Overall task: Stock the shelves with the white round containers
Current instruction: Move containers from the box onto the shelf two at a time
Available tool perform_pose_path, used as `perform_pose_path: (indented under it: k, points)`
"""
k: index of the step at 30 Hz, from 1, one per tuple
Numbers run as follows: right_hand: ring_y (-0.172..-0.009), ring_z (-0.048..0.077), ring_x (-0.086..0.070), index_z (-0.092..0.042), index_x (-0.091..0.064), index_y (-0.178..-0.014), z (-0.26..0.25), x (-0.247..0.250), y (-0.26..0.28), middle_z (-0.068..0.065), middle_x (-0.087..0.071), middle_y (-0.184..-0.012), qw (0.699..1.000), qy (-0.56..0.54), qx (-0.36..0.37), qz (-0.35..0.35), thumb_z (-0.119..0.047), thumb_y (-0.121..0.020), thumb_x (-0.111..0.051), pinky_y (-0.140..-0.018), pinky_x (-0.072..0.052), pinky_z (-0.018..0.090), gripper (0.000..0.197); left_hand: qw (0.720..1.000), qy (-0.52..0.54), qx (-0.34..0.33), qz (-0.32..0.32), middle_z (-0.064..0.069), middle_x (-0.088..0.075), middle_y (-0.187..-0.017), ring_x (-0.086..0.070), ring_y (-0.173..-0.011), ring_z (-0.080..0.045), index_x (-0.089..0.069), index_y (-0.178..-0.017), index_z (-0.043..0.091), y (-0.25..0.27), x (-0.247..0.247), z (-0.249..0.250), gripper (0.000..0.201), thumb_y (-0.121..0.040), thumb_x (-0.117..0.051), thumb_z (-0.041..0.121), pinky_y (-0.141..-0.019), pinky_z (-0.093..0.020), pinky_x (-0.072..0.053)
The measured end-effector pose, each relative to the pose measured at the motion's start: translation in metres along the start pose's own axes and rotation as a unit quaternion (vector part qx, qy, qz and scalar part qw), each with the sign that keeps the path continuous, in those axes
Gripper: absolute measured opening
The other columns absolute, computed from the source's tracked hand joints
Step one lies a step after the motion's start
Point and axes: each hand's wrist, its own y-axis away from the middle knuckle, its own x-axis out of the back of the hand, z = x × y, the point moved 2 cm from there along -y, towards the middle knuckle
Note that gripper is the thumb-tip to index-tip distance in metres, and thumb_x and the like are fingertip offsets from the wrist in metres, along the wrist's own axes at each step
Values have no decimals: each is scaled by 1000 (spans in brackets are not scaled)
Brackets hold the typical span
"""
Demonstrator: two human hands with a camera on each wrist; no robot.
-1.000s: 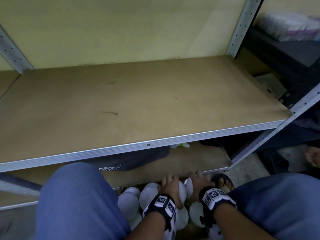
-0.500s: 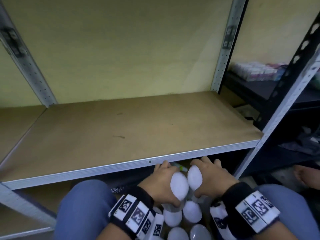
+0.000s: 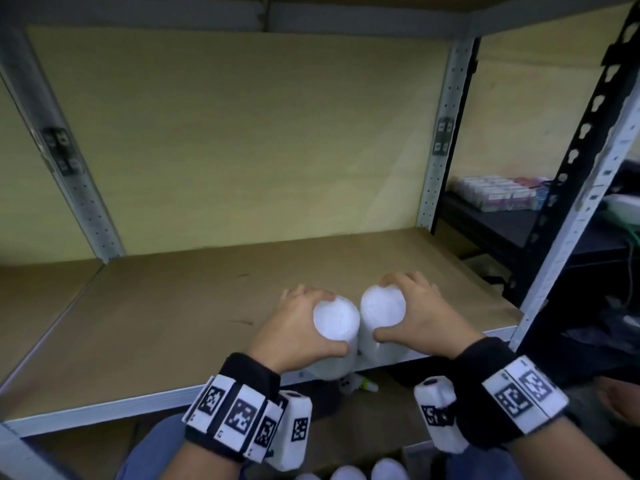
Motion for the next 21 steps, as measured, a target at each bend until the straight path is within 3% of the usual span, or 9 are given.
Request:
perform_pose_path:
  k: [4, 7, 16, 19, 21]
  points:
    - [-123, 22, -40, -27, -51, -127, 4, -10, -25, -5, -43, -132, 1000, -4, -19, 6, -42, -66, -75, -99, -40, 33, 67, 999, 7, 36, 24, 9, -46, -131, -36, -125, -12, -51, -128, 29, -22, 0, -9, 68, -66, -74, 44, -96, -28, -38]
    - [-125, 24, -42, -26, -52, -129, 11, -23, -38, -4, -45, -135, 999, 10, -34, -16, -44, -68, -72, -104, -39, 34, 67, 999, 4, 54, 5, 8, -47, -133, -38, -126, -13, -51, -129, 27, -34, -6, -20, 66, -68, -74, 41, -97, -27, -37]
    - [-135, 25, -30, -24, -44, -138, 17, -34, -39, -2, -37, -145, 999, 18, -21, -25, -44, -79, -65, -110, -29, 33, 66, 998, 4, 58, -11, 6, -38, -146, -29, -138, -14, -46, -134, 27, -38, -19, -28, 68, -74, -72, 43, -111, -31, -31]
    - [-140, 24, -21, -28, -41, -139, 13, -30, -32, -3, -31, -149, 999, 28, -16, -6, -48, -80, -63, -114, -25, 38, 66, 998, 4, 56, -33, 5, -30, -151, -23, -141, -15, -43, -138, 27, -36, -15, -25, 69, -77, -69, 48, -113, -33, -25]
    - [-134, 22, -24, -30, -45, -135, 9, -26, -27, -6, -35, -144, 999, 30, -9, 24, -47, -82, -61, -111, -29, 37, 58, 999, 6, 40, -19, 7, -35, -146, -27, -139, -15, -46, -135, 26, -35, -11, -21, 62, -80, -66, 48, -111, -32, -27]
